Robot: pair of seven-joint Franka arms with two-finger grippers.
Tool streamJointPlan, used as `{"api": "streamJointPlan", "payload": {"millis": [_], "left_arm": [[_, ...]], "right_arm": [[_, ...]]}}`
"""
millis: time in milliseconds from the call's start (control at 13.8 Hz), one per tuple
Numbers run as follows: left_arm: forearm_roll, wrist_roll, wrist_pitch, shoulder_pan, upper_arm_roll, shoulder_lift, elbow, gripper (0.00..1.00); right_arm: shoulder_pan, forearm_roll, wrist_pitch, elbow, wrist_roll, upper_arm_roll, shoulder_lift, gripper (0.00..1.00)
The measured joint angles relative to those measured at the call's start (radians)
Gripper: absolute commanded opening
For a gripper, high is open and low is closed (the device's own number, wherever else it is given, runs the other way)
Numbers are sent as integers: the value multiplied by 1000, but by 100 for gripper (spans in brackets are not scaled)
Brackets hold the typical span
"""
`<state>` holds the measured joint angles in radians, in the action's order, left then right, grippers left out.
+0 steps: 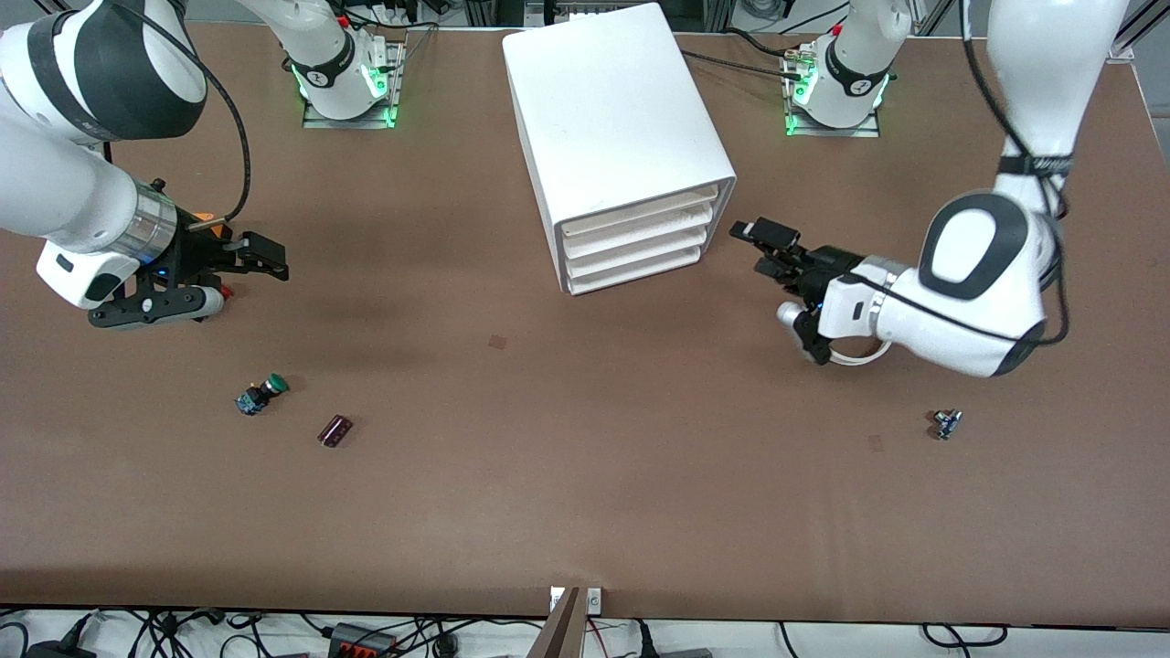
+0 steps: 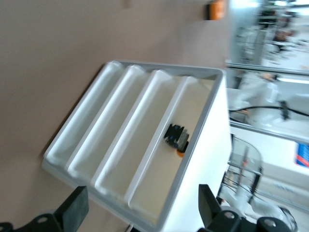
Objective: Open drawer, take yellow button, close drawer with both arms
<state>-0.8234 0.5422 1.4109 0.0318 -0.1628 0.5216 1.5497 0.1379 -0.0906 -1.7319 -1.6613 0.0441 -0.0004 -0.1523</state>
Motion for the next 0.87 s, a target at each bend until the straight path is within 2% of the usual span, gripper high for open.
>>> {"api": "streamJointPlan", "payload": {"millis": [217, 361, 578, 722, 867], "left_arm": [[-145, 180, -11, -2, -1, 122, 26, 100], [-228, 278, -27, 1, -7, 164, 88, 100], [-284, 373, -43, 0, -29, 190, 173, 67], [-290, 397, -50, -6, -55, 190, 202, 59], [-314, 421, -53, -6, -75, 190, 232, 57]], "right_arm": [[14, 0, -1, 0, 0, 0, -3, 100], [14, 0, -6, 0, 0, 0, -8, 100], [14, 0, -10, 0, 0, -2, -12, 100], [13, 0, -10, 0, 0, -3, -12, 100], [12, 0, -10, 1, 0, -4, -12, 100]]}}
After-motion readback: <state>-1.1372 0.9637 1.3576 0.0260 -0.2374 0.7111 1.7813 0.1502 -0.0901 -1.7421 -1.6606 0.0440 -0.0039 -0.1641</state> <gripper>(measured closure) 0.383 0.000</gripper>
